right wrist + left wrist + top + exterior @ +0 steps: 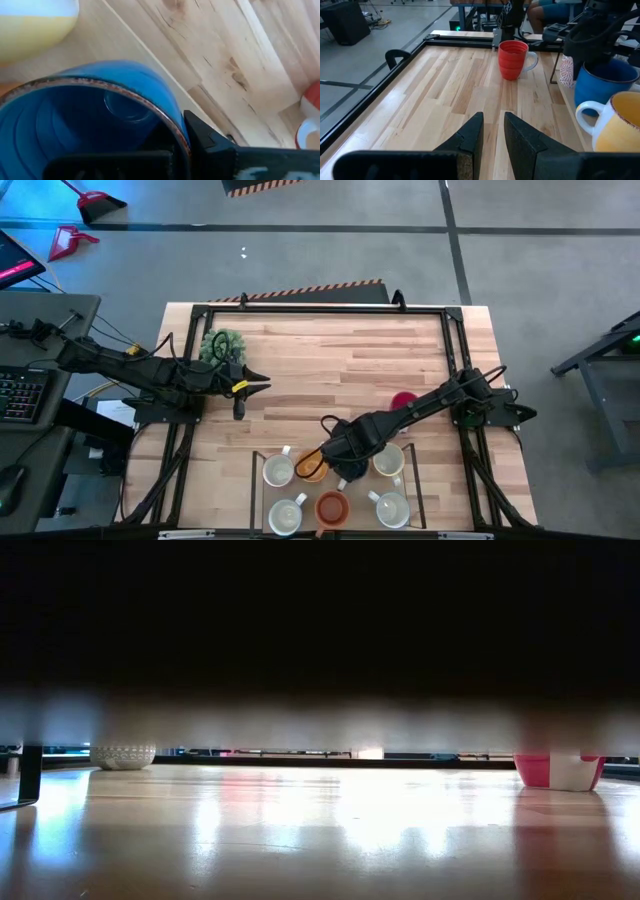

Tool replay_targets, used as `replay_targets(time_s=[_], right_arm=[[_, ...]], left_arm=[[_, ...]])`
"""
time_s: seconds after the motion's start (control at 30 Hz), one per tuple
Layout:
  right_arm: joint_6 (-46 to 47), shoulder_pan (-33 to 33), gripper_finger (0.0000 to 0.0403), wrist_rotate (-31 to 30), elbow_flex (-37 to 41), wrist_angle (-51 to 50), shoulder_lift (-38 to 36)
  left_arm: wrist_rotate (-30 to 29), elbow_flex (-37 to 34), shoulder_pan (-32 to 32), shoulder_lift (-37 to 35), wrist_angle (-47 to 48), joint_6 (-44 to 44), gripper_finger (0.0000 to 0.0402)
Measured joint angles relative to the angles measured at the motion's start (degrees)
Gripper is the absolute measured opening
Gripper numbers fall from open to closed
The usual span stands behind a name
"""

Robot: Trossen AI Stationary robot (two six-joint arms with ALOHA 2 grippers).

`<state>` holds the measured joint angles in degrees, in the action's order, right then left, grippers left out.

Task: Place coffee mugs
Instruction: Adjust the blue mug on the shelf

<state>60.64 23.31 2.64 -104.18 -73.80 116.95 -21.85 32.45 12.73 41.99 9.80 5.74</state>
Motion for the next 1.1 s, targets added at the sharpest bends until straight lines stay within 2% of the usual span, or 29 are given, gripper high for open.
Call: replay_targets(time_s=[0.8,1.1], right_arm=[[12.35,-0.17,0.0000,2.10,0.00,0.51,0.00],[11.05,-0.17,0.0000,2.09,0.00,1.63,0.00]], left_arm=[[0.00,0.00,0.00,-0.02,0.00,0.00,0.0067],[0.00,0.00,0.00,0.01,0.00,-2.45,0.0067]])
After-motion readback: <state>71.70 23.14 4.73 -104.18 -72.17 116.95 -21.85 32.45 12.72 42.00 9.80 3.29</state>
